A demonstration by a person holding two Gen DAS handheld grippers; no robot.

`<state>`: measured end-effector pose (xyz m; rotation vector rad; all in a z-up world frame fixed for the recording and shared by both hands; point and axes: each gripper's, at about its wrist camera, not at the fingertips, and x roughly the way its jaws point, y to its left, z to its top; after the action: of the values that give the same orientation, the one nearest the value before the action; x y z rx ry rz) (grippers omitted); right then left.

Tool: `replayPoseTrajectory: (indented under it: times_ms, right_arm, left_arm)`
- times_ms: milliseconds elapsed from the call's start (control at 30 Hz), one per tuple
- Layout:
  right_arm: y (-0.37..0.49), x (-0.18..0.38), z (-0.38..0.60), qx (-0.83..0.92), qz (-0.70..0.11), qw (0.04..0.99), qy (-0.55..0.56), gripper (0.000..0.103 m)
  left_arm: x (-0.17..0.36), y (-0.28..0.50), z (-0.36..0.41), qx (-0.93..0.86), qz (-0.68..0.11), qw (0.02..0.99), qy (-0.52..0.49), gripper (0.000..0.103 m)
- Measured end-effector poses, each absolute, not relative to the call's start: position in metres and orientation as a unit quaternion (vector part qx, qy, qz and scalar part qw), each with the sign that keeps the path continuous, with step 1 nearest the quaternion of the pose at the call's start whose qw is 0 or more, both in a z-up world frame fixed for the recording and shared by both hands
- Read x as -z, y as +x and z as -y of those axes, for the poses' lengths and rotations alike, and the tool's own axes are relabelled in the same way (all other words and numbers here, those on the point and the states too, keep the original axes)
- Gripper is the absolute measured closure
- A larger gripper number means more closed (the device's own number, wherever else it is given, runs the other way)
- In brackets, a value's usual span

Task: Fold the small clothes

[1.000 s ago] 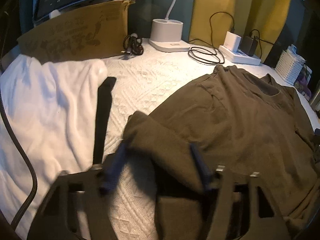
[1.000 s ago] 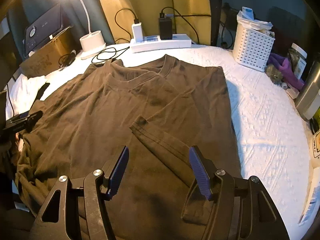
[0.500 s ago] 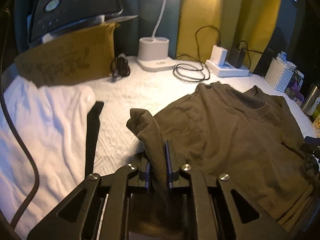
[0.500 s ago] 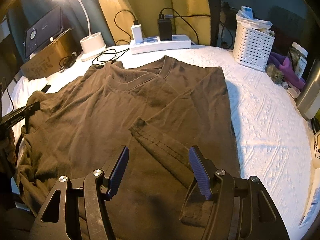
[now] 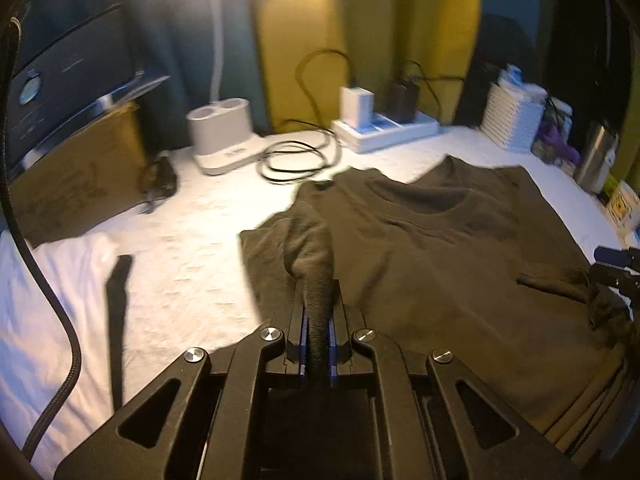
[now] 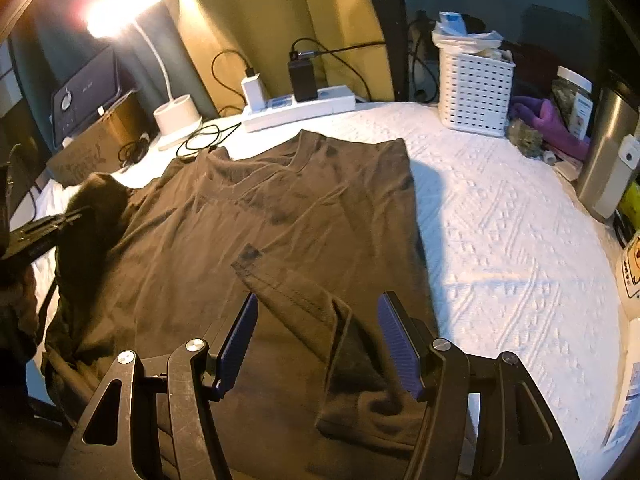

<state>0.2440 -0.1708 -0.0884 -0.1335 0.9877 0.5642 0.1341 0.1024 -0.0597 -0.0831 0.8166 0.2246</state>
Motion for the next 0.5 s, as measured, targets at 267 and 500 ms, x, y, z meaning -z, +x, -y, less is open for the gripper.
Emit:
replayPoseTrajectory:
  times_ms: [267, 500]
  right_arm:
    - [0.241, 0.087, 0.196, -0.258, -0.463, 0.847, -0.04, 0.038]
    - [0.237, 0.087, 0.21, -0.245, -0.462, 0.852, -0.032, 0.038]
  left_arm:
    - [0.073, 0.162, -0.067, -0.085, -0.433, 0.897, -0.017, 0.096]
    - [0.077, 0.168, -0.047, -0.048, -0.45, 0.892, -0.015, 0.096]
